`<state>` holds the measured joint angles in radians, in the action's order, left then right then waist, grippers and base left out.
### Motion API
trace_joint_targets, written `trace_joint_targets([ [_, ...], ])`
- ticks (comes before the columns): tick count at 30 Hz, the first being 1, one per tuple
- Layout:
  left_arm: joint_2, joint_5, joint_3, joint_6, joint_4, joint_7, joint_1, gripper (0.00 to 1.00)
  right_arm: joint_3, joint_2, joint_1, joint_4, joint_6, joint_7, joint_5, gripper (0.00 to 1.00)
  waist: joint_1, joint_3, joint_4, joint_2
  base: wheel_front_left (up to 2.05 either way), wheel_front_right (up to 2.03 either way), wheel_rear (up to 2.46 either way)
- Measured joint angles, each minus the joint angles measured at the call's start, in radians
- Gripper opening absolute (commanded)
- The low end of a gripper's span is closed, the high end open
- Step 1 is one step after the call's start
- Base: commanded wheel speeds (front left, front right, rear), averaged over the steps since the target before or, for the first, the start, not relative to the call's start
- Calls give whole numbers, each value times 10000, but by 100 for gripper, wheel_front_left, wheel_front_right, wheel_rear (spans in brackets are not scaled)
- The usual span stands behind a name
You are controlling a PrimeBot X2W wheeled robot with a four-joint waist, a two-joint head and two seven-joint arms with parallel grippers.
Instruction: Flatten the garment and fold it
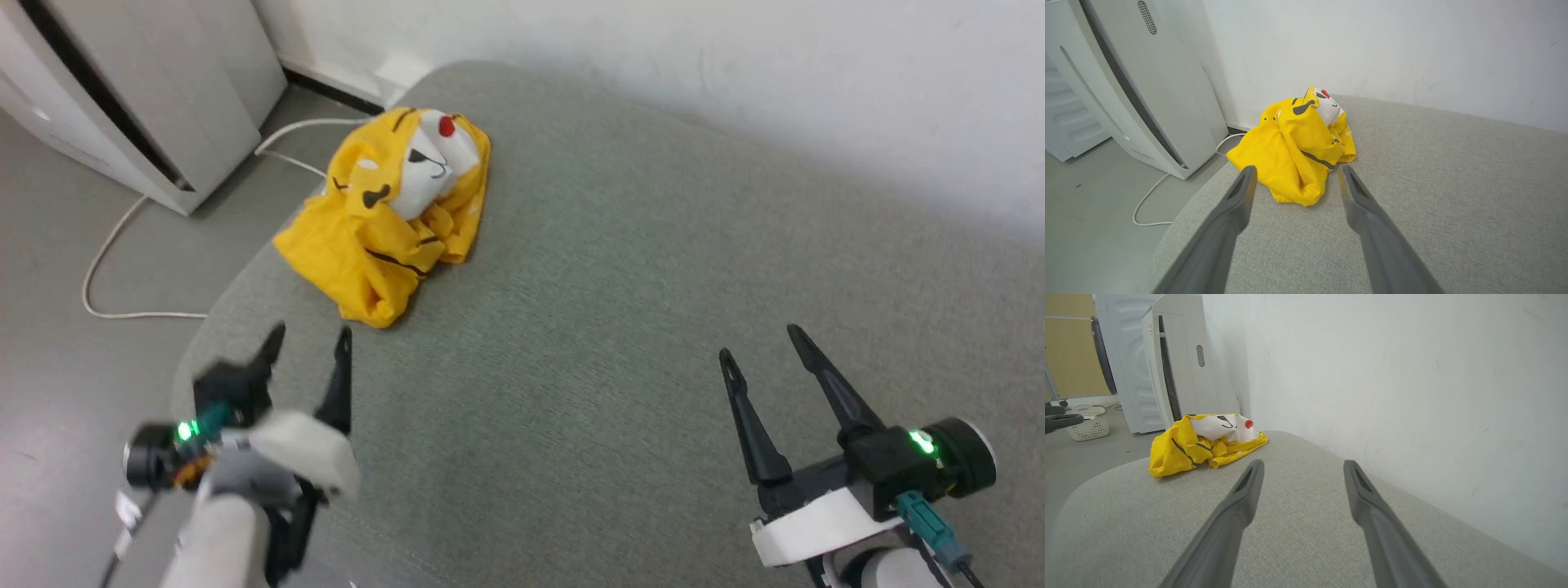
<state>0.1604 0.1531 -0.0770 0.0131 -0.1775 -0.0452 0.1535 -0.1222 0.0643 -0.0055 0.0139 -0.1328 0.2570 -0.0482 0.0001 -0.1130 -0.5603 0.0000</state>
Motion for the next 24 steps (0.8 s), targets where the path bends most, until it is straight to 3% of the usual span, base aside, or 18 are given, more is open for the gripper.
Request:
trace_joint_targets([
  [8, 765, 1785, 291, 978, -1471, 2451, 3352, 100, -474, 621, -497, -1055, 0, -282, -157, 100, 2, -1240, 601, 0, 0, 0, 0],
  [12, 1620, 2454, -146, 1099, -2475, 4412, 4922, 100, -610, 857, -729, -1712, 0, -571, -155, 100, 3, -1920, 931, 0, 0, 0, 0],
  [20, 2863, 4079, -980, 1108, -3965, 6376, 6909, 100, -813, 991, -1140, -2523, 0, -913, -153, 100, 2, -3147, 1726, 0, 0, 0, 0],
  [24, 3304, 4247, -1363, 1108, -4997, 7189, 7112, 100, -740, 995, -1174, -2619, 0, -951, -153, 100, 0, -3640, 2166, 0, 0, 0, 0],
])
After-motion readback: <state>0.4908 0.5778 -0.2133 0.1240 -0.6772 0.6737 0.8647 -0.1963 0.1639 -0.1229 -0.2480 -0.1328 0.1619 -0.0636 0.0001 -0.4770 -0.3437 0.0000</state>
